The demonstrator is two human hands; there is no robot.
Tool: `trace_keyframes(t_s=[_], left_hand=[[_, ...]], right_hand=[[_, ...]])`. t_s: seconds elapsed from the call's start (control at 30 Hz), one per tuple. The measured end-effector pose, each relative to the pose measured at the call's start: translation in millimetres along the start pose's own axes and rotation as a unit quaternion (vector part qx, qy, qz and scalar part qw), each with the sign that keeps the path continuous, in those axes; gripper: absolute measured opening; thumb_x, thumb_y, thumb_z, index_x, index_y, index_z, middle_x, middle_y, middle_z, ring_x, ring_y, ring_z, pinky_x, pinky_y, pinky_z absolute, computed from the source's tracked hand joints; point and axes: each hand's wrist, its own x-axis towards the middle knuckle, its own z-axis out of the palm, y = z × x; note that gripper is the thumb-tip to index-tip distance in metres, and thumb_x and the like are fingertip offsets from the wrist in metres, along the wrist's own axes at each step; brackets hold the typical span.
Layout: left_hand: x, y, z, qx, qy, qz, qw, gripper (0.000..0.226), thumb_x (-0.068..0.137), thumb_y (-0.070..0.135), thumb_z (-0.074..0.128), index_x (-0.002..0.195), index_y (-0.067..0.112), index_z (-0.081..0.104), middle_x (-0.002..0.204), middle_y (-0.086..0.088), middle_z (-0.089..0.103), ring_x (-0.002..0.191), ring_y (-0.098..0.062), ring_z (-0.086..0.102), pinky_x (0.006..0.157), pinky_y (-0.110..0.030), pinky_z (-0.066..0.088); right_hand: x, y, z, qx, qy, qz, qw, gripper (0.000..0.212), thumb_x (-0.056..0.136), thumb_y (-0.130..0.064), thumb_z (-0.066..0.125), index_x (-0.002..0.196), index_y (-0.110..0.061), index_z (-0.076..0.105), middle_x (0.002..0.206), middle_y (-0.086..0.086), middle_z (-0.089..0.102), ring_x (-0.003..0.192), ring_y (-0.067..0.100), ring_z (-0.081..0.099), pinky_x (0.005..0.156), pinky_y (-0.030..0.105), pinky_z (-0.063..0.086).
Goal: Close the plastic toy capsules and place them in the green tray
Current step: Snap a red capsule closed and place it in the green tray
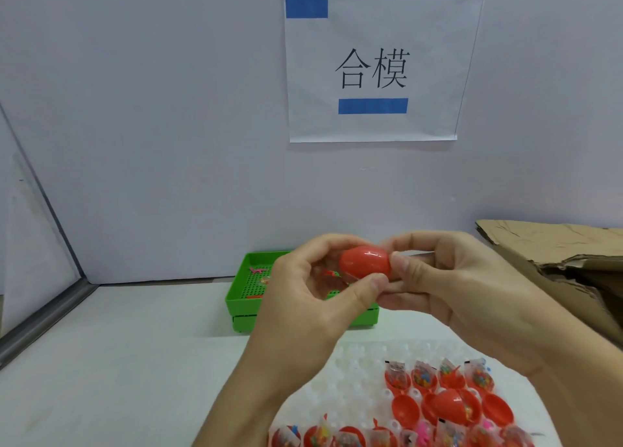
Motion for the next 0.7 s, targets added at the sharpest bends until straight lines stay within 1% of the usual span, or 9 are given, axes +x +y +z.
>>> trace_keyframes(t_s=[0.1, 0.17, 0.3, 0.37, 0.43, 0.5, 0.57, 0.6, 0.7], left_hand=[[0.9, -2.2, 3.5, -0.059, 0.006, -0.025, 0.998, 0.024, 0.077, 0.023, 0.074, 0.096, 0.012, 0.066, 0.085, 0.003, 0.071, 0.082, -0.007, 0.067, 0.073, -0.016, 0.052], [1.6, -4.6, 5.1, -0.046, 0.025, -0.024, 0.998, 0.022, 0.078, 0.022, 0.078, 0.094, 0.013, 0.066, 0.085, 0.005, 0.073, 0.081, -0.005, 0.068, 0.071, -0.014, 0.052], [2.6, -13.1, 7.5, 0.077, 0.093, -0.005, 0.993, 0.022, 0.078, 0.011, 0.081, 0.090, 0.023, 0.067, 0.084, 0.008, 0.075, 0.080, -0.007, 0.073, 0.071, -0.016, 0.056], [2.4, -16.6, 7.6, 0.163, 0.118, 0.020, 0.979, 0.024, 0.077, 0.011, 0.081, 0.086, 0.028, 0.066, 0.079, 0.013, 0.073, 0.074, -0.005, 0.071, 0.068, -0.017, 0.057], [2.2, -18.6, 7.2, 0.247, 0.118, 0.049, 0.961, 0.021, 0.076, 0.016, 0.079, 0.084, 0.029, 0.065, 0.073, 0.012, 0.068, 0.071, -0.006, 0.067, 0.065, -0.020, 0.055], [2.2, -18.0, 7.5, 0.306, 0.111, 0.075, 0.943, 0.019, 0.074, 0.020, 0.078, 0.086, 0.030, 0.065, 0.071, 0.013, 0.062, 0.073, -0.007, 0.061, 0.062, -0.021, 0.050], [2.5, -16.4, 9.0, 0.327, 0.112, 0.087, 0.935, 0.021, 0.074, 0.024, 0.080, 0.087, 0.031, 0.067, 0.072, 0.014, 0.058, 0.074, -0.004, 0.056, 0.063, -0.018, 0.046], [2.6, -15.5, 9.7, 0.322, 0.116, 0.088, 0.936, 0.021, 0.073, 0.026, 0.082, 0.088, 0.032, 0.067, 0.072, 0.015, 0.058, 0.074, -0.004, 0.055, 0.063, -0.015, 0.045], [2.9, -13.0, 11.3, 0.236, 0.122, 0.058, 0.962, 0.023, 0.073, 0.028, 0.085, 0.089, 0.033, 0.070, 0.073, 0.010, 0.062, 0.071, -0.010, 0.059, 0.062, -0.018, 0.049]], right_hand=[[0.2, 0.6, 0.6, -0.013, -0.008, 0.006, 1.000, 0.032, 0.073, -0.028, 0.065, 0.091, -0.003, 0.074, 0.082, 0.017, 0.076, 0.074, 0.022, 0.075, 0.066, 0.022, 0.059], [0.2, 0.8, 0.8, -0.054, 0.002, -0.002, 0.999, 0.028, 0.077, -0.030, 0.065, 0.088, -0.009, 0.079, 0.083, 0.015, 0.077, 0.077, 0.020, 0.075, 0.068, 0.020, 0.059], [1.4, 4.3, 1.2, -0.163, 0.046, -0.016, 0.985, 0.020, 0.092, -0.031, 0.063, 0.096, -0.020, 0.079, 0.083, 0.002, 0.079, 0.083, 0.013, 0.076, 0.076, 0.022, 0.060], [2.4, 4.9, 3.4, -0.244, 0.079, -0.041, 0.966, 0.030, 0.081, -0.051, 0.065, 0.100, -0.029, 0.073, 0.082, -0.007, 0.078, 0.081, 0.007, 0.074, 0.079, 0.031, 0.061], [3.2, 4.7, 7.4, -0.266, 0.083, -0.052, 0.959, 0.046, 0.065, -0.066, 0.066, 0.095, -0.032, 0.071, 0.082, -0.011, 0.077, 0.080, 0.005, 0.074, 0.081, 0.038, 0.059], [4.0, 7.6, 10.7, -0.271, 0.086, -0.060, 0.957, 0.037, 0.066, -0.058, 0.075, 0.090, -0.030, 0.073, 0.081, -0.012, 0.077, 0.077, 0.004, 0.073, 0.079, 0.035, 0.059], [6.6, 11.0, 10.3, -0.285, 0.105, -0.088, 0.949, 0.008, 0.079, -0.037, 0.078, 0.083, -0.030, 0.075, 0.077, -0.014, 0.076, 0.075, 0.001, 0.072, 0.075, 0.026, 0.059], [7.3, 11.1, 9.9, -0.284, 0.105, -0.101, 0.948, 0.005, 0.084, -0.027, 0.075, 0.081, -0.031, 0.076, 0.077, -0.015, 0.076, 0.076, 0.000, 0.072, 0.074, 0.021, 0.059], [6.0, 8.3, 6.7, -0.219, 0.087, -0.099, 0.967, 0.029, 0.093, -0.008, 0.064, 0.080, -0.032, 0.076, 0.082, -0.012, 0.078, 0.082, 0.002, 0.074, 0.077, 0.012, 0.055]])
